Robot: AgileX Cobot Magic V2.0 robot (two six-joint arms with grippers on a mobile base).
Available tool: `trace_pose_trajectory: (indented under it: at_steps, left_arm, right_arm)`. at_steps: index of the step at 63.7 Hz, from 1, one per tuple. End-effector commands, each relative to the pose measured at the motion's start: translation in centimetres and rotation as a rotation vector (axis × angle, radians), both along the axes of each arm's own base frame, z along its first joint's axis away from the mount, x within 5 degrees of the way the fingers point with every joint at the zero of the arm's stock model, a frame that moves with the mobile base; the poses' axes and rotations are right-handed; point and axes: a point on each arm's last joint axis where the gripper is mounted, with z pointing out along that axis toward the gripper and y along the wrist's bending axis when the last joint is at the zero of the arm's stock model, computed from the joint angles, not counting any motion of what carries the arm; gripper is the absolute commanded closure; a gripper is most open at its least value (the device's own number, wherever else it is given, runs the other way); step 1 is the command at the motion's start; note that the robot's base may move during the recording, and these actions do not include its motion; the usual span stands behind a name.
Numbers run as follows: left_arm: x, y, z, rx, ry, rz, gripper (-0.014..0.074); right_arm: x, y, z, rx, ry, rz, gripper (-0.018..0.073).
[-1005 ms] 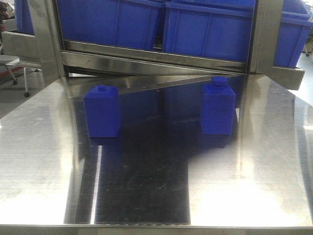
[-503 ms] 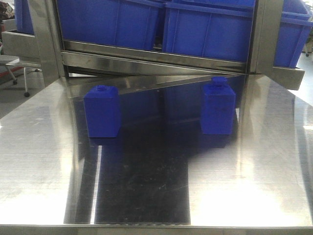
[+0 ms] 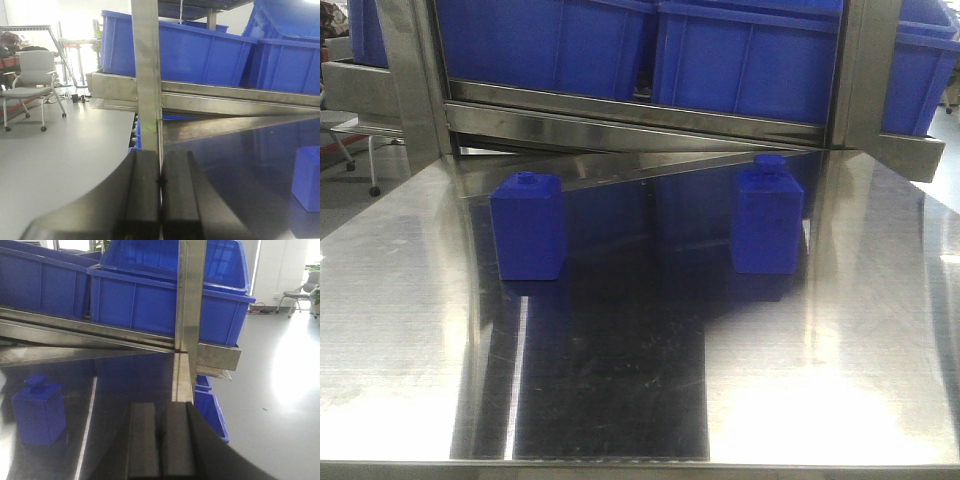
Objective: Pick and sort blue part to right shelf
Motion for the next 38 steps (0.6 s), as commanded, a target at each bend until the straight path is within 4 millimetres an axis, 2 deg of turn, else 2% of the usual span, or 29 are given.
trace_pose_trajectory:
  at_steps: [1,18,38]
  left_arm:
    - [-0.1,0.1,0.1,-0.021,-0.079,0.008,0.0463]
    - [-0.1,0.1,0.1,-0.021,-0.079,0.008,0.0463]
    - [-0.1,0.1,0.1,-0.021,-0.079,0.008,0.0463]
  right_arm:
    - [-0.4,0.0,2.8,-0.004,-0.113,-0.006,0.0505]
    - [1.1,0.0,5.7,-0.007,-0.054,-0.005,0.0505]
    - [4.9,0.2,7.7,0.143,0.198,-0.006,0.0504]
